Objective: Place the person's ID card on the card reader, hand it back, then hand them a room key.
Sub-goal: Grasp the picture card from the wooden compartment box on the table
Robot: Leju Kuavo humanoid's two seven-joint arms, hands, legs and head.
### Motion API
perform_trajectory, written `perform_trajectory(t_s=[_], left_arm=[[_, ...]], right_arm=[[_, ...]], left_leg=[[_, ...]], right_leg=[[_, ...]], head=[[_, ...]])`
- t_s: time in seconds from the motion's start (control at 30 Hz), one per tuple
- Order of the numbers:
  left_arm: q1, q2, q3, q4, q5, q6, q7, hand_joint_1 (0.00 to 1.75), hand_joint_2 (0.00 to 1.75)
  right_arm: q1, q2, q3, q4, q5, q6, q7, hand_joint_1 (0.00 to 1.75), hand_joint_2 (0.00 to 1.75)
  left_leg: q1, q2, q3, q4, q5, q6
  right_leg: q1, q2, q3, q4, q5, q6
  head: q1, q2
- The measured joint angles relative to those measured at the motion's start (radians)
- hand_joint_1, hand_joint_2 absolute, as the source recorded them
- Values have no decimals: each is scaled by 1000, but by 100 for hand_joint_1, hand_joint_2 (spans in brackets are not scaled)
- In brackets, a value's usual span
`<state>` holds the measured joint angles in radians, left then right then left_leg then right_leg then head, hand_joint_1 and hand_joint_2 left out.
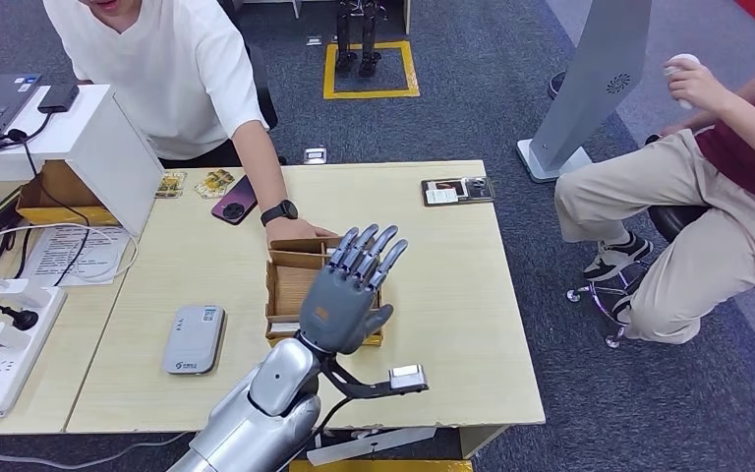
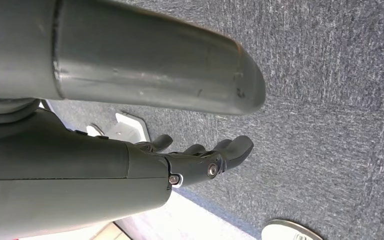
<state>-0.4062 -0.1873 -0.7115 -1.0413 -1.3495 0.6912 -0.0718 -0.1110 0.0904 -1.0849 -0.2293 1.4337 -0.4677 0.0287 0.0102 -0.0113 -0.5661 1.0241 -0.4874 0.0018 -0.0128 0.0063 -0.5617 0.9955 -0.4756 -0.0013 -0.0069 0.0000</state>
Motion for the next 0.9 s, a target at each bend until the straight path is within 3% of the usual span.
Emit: perform_trajectory(t_s=[0.6, 0.9], left_arm=[[-35, -1, 3, 79, -40, 0, 147, 0, 175], [-35, 13, 100, 88, -92, 0, 237, 0, 175]], right_arm=[[1, 0, 2, 0, -20, -1, 3, 0, 0], [6, 0, 2, 0, -33, -4, 10, 0, 0]], left_leg=[[0, 0, 0, 0, 0, 0], [0, 0, 0, 0, 0, 0]], right_leg=[[0, 0, 0, 0, 0, 0], [0, 0, 0, 0, 0, 0]], head=[[0, 0], [0, 0]])
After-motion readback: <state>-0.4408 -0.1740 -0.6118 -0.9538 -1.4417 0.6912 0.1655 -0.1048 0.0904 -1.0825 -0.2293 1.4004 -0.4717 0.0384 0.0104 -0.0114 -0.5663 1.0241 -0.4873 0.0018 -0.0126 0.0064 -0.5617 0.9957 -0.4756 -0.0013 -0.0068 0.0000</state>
